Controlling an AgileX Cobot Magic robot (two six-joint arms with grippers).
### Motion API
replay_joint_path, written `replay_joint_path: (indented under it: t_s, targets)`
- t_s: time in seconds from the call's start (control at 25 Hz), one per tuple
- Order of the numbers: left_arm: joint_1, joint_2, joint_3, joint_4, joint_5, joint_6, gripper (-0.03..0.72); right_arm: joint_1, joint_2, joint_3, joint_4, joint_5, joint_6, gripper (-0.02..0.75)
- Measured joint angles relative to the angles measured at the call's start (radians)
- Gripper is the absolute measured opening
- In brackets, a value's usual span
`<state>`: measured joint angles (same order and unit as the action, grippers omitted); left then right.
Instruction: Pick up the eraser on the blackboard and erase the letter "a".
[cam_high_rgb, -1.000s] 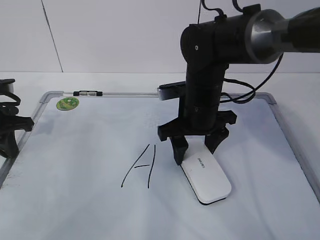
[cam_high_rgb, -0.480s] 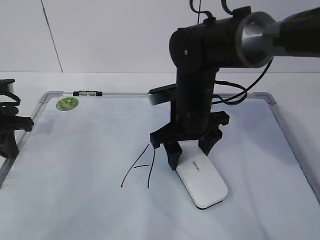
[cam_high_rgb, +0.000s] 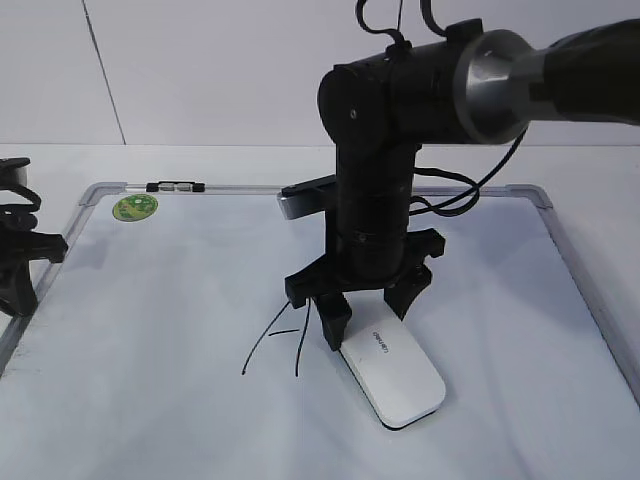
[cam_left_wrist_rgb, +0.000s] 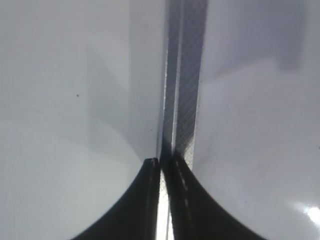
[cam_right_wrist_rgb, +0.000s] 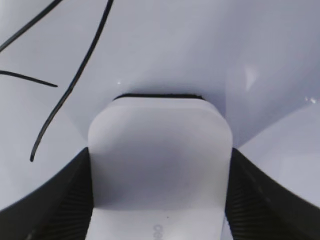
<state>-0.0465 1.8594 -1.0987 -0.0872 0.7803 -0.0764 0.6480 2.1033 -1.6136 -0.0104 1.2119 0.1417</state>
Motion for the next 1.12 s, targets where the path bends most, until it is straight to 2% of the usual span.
replay_joint_path:
  t_s: [0.44,0.8,1.12]
  targets:
    - [0.0,0.0,0.0,0.0,0.0,0.0,0.035,-0.125,0.0,-0.002,0.01,0.0,0.005,0.53]
    - [0.0,0.0,-0.001,0.0,0.0,0.0,0.035,-0.135,-0.03,-0.096,-0.019,0.0,0.011,0.53]
    - [0.0,0.0,-0.001,0.0,0.0,0.0,0.036,-0.135,-0.133,-0.106,-0.076,0.005,0.041,0.53]
